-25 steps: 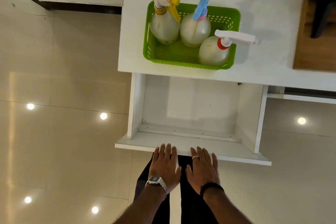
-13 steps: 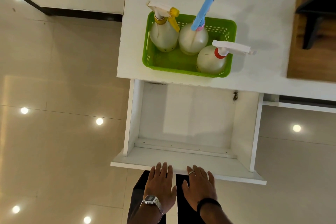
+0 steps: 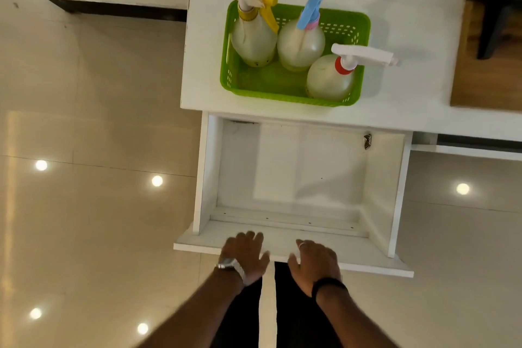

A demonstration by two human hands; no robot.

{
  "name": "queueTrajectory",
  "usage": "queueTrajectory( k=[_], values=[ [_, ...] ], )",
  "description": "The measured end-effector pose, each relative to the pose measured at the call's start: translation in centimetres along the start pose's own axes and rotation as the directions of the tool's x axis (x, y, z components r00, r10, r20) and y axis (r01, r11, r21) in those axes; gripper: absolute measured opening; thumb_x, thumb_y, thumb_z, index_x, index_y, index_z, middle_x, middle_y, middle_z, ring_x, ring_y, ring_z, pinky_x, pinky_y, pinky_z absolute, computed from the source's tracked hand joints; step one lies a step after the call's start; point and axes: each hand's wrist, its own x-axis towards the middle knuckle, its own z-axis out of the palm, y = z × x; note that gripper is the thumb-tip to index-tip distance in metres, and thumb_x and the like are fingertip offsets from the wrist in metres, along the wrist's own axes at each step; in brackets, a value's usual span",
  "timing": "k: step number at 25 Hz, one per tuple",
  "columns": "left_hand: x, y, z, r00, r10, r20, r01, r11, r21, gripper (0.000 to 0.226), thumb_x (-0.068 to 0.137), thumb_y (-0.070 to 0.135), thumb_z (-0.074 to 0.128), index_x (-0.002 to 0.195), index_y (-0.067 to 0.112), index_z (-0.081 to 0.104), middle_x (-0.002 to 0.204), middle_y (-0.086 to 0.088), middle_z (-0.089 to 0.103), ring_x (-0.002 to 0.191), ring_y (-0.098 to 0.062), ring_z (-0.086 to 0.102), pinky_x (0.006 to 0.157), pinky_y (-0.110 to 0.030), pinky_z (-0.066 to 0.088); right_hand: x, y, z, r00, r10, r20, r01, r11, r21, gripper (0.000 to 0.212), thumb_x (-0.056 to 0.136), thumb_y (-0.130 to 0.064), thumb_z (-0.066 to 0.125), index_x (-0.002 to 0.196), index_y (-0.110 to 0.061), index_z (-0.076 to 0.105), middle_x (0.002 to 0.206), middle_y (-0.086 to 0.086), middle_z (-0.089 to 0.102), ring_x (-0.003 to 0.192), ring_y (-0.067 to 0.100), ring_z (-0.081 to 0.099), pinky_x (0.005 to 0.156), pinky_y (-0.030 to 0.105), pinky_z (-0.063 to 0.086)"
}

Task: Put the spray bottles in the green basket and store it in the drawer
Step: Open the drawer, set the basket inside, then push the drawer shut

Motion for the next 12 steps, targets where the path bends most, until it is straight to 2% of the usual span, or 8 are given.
queueTrajectory(
  k=[2,5,7,9,10,12],
  values=[
    [1.9,-2.0,-3.9,0.996,-0.032,-0.085,0.031,0.999,-0.015,0.059,0.101,0.05,0.031,0.15,0.017,0.036,0.149,-0.007,0.049,0.135,-0.029,0.048,0.11,-0.045,0.039,1.6,0.4,-2.5,0.997,0.01,-0.072,-0.01,1.0,0.011,0.059,0.1,-0.047,0.037,0.153,-0.02,0.042,0.15,0.001,0.053,0.137,0.022,0.05,0.115,0.038,0.035],
    [4.3,-4.9,-10.8,0.954,-0.11,-0.28,0.059,0.981,-0.185,0.05,0.102,0.045,0.037,0.144,0.019,0.048,0.142,-0.006,0.058,0.131,-0.028,0.055,0.107,-0.042,0.045,4.4,1.1,-8.2,0.974,0.028,-0.223,-0.004,0.994,0.107,0.059,0.102,-0.043,0.041,0.154,-0.016,0.039,0.153,0.005,0.048,0.138,0.025,0.048,0.114,0.038,0.036],
    [5.0,-6.1,-15.1,0.886,-0.176,-0.429,0.026,0.942,-0.334,0.031,0.1,0.04,0.042,0.121,0.028,0.061,0.122,0.001,0.07,0.114,-0.023,0.065,0.091,-0.036,0.052,5.7,1.5,-12.6,0.944,0.028,-0.329,0.047,0.974,0.22,0.057,0.103,-0.039,0.043,0.154,-0.014,0.04,0.155,0.005,0.047,0.14,0.025,0.046,0.115,0.038,0.036],
    [5.2,-7.1,-18.6,0.791,-0.271,-0.549,-0.029,0.879,-0.476,0.018,0.096,0.037,0.045,0.094,0.032,0.062,0.096,0.01,0.073,0.092,-0.018,0.069,0.074,-0.03,0.049,6.6,1.9,-17.0,0.889,0.041,-0.457,0.128,0.934,0.334,0.051,0.103,-0.034,0.047,0.15,-0.014,0.047,0.152,0.004,0.051,0.139,0.023,0.049,0.115,0.037,0.038],
    [5.2,-7.4,-20.2,0.738,-0.33,-0.589,-0.062,0.836,-0.546,0.019,0.096,0.037,0.045,0.089,0.032,0.062,0.089,0.012,0.073,0.087,-0.017,0.069,0.072,-0.03,0.048,6.9,2.2,-19.1,0.851,0.069,-0.52,0.162,0.909,0.385,0.047,0.102,-0.031,0.048,0.147,-0.014,0.052,0.149,0.004,0.055,0.137,0.023,0.051,0.114,0.036,0.04],
    [5.2,-7.6,-23.5,0.648,-0.447,-0.616,-0.202,0.679,-0.706,0.026,0.099,0.037,0.043,0.092,0.028,0.067,0.089,0.011,0.075,0.086,-0.017,0.071,0.08,-0.037,0.055,7.9,2.4,-23.3,0.775,0.179,-0.605,0.205,0.836,0.51,0.04,0.102,-0.024,0.048,0.138,-0.016,0.061,0.142,0.003,0.062,0.131,0.026,0.057,0.11,0.036,0.043]
  ],
)
